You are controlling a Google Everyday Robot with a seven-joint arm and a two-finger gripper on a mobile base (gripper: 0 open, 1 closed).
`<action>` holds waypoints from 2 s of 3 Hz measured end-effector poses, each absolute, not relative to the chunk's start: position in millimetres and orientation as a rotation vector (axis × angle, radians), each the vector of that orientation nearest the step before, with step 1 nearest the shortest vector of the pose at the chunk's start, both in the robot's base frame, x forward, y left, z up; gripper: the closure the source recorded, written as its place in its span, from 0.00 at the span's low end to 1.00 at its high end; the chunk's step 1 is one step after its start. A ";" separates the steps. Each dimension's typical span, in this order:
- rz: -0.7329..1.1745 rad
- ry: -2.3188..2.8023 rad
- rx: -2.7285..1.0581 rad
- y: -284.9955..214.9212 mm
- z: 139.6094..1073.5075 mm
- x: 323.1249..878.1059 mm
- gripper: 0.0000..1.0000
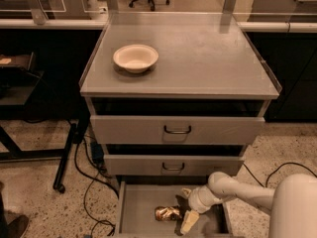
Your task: Pick orange can from bottom drawer and place on counter
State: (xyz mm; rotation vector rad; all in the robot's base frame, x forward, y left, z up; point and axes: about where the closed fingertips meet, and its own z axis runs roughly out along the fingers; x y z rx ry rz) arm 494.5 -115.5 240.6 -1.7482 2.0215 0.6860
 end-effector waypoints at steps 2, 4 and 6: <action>0.741 2.007 -1.674 -108.9 194.0 512.9 0.00; 0.740 2.004 -1.622 -94.0 163.7 516.8 0.00; 0.731 1.990 -1.599 -94.1 158.7 522.3 0.00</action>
Offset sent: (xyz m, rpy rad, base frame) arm 0.0331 0.0035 -0.0667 0.0933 0.0098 -0.0575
